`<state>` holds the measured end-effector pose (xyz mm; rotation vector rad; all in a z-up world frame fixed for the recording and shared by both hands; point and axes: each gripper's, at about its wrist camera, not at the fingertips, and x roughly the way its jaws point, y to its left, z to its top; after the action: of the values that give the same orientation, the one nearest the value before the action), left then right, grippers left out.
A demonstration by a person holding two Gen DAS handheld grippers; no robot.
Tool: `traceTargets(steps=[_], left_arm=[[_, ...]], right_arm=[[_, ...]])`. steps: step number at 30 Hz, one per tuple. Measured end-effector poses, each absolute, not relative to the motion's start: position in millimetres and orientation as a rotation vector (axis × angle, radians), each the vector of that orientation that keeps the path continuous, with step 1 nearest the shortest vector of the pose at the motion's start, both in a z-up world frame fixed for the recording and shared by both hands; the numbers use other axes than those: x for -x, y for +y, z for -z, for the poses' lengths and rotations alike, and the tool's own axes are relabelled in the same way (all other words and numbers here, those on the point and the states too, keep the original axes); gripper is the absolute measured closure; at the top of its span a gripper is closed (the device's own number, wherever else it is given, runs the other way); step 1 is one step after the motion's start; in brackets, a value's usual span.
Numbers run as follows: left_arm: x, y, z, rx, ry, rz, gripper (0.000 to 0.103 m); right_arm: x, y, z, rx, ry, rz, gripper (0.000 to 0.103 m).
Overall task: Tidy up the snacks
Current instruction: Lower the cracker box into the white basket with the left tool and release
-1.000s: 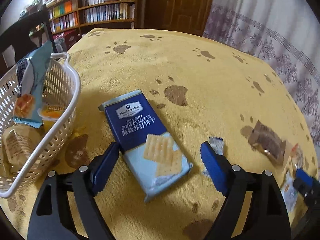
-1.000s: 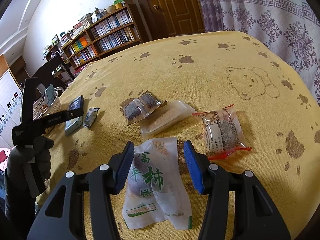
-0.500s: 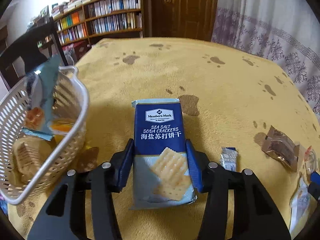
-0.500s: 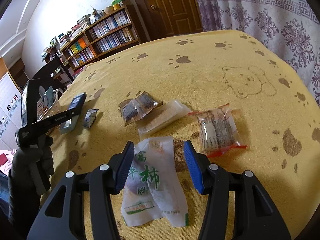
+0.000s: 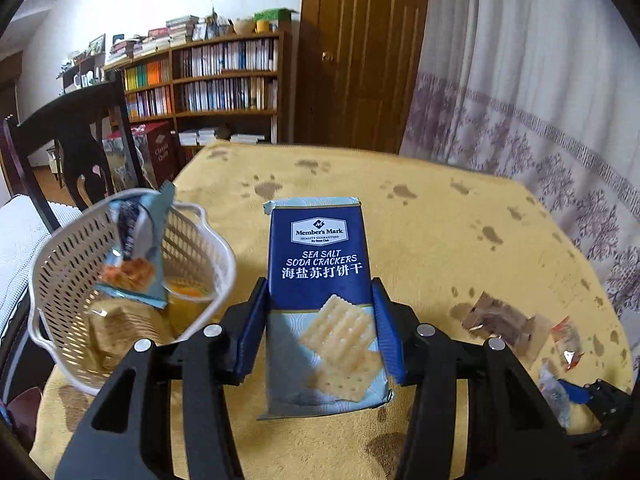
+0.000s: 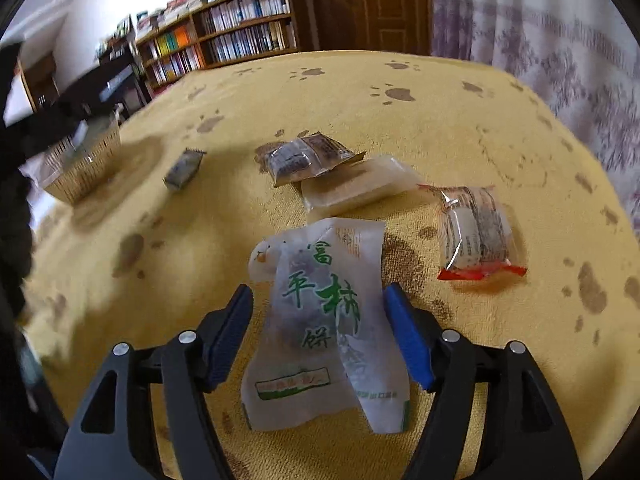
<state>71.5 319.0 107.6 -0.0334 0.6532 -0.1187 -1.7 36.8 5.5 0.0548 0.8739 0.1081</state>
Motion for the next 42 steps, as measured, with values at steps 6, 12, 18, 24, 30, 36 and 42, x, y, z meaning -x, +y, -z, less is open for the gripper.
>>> traceTargets(steps=[6,12,18,24,30,36,42], left_arm=[[-56.7,353.8,-134.2,0.071,0.576,0.061,0.052],[-53.2,398.9,-149.7,0.114,0.535,-0.022,0.052],[-65.5,439.4,-143.9,0.140,0.543,-0.140,0.052],[-69.6,473.4,-141.1,0.214,0.538,-0.217,0.025],[-56.1,475.7,-157.5,0.198,0.477,-0.230,0.024],[-42.1,475.7,-172.1,0.196,0.432,-0.226,0.019],[-27.3,487.5,-188.0,0.226,0.382,-0.227,0.009]], right_arm=[[4.6,34.5,-8.1,-0.030,0.866,-0.079,0.072],[10.7,32.7,-23.9,-0.108,0.849,-0.147,0.074],[18.6,41.8,-40.0,-0.121,0.805,-0.204,0.074],[21.9,52.5,-43.3,-0.123,0.797,-0.240,0.074],[17.9,60.4,-54.0,-0.172,0.781,-0.302,0.074],[-2.6,88.9,-78.2,-0.156,0.755,-0.378,0.074],[-32.5,136.8,-100.5,-0.130,0.744,-0.481,0.074]])
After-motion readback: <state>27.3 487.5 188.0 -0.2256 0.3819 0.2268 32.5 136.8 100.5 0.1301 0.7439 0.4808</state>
